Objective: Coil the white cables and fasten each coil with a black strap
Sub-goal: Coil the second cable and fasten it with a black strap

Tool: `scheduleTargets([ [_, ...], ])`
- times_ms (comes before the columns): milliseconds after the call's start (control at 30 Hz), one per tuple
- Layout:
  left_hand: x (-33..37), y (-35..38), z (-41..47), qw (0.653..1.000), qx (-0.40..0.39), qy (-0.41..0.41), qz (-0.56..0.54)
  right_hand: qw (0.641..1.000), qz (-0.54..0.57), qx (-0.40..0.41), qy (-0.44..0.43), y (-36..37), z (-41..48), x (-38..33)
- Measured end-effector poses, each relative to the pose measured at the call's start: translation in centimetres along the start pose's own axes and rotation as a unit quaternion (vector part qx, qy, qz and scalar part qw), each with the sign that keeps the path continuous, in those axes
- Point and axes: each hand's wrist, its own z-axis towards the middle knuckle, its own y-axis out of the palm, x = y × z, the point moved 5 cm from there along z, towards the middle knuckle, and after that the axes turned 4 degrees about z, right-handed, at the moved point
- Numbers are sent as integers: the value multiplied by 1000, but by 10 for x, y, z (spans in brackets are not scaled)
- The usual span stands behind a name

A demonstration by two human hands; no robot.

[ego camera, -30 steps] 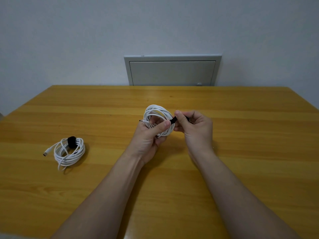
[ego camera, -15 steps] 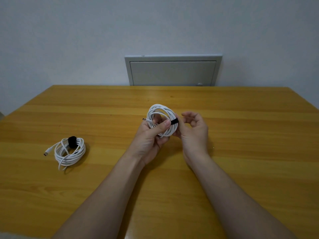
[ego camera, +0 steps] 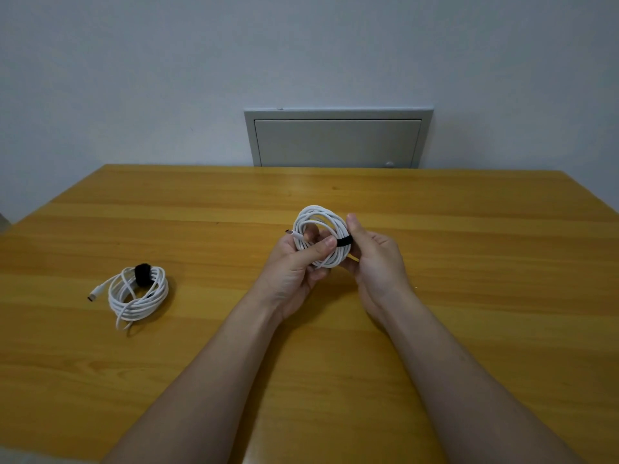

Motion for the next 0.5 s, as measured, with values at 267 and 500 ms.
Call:
scheduleTargets([
  [267, -1, 0, 1, 1000, -4, -8, 2, 993, 52, -99, 22, 5, -2, -4],
  [500, 3, -2, 1, 1000, -20, -19, 9, 988, 60, -138, 26, 5, -2, -5],
])
